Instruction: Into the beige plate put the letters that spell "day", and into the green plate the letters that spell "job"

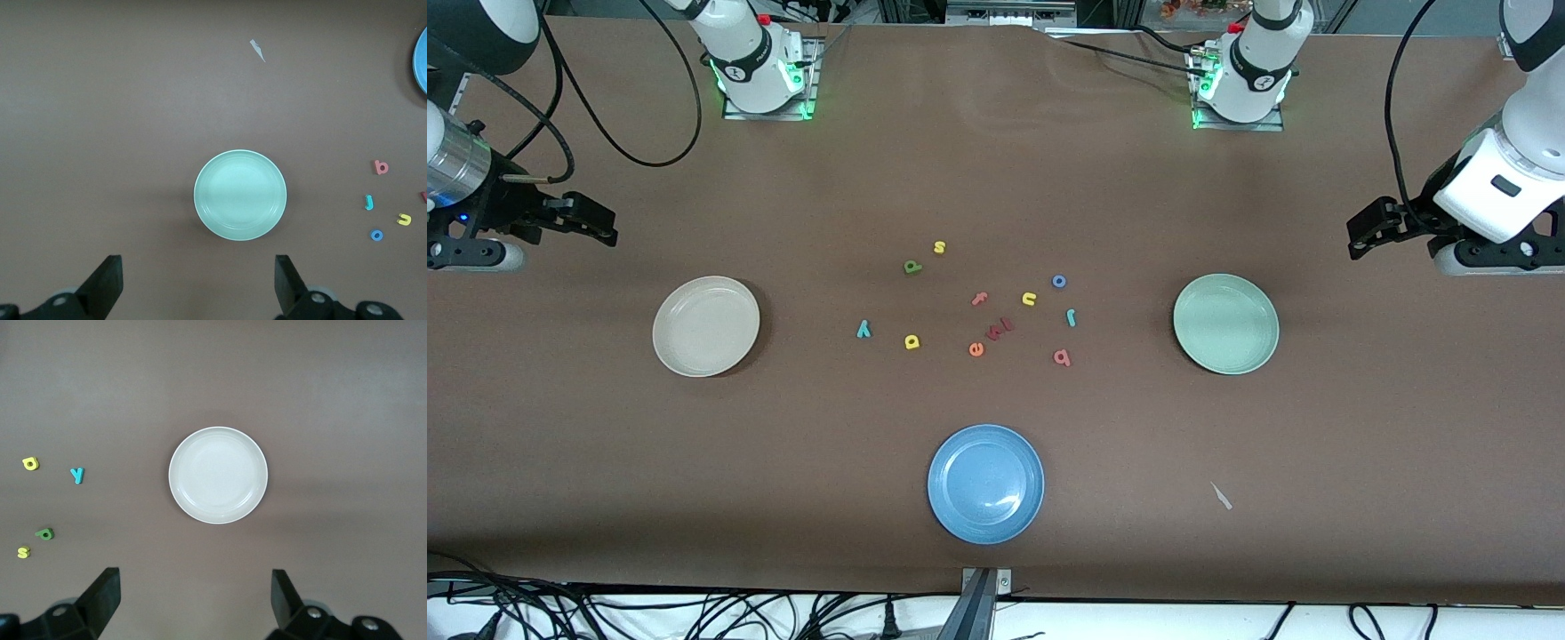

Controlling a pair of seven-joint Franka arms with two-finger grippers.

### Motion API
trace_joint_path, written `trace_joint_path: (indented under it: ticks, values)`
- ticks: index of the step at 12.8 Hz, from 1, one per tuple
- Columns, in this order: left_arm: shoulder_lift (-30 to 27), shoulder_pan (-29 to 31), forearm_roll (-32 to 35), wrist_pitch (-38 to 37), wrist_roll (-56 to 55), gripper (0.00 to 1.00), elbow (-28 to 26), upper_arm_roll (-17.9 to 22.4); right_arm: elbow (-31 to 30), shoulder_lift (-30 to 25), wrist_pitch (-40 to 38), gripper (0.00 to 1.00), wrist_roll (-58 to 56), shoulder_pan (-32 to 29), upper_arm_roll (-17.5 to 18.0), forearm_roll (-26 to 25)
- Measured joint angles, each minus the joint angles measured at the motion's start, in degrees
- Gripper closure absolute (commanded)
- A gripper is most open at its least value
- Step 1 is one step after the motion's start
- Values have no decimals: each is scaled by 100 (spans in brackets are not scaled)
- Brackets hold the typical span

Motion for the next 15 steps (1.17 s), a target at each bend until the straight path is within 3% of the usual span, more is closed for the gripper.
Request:
trace_joint_path:
  ticks: [10, 15]
  values:
    - [5, -156, 0, -453, 363, 0, 58, 110, 0, 0, 0, 0, 1, 0, 0, 0]
    - [-4, -174, 0, -636, 417, 0, 356, 116, 0, 1, 0, 0, 1, 0, 0, 0]
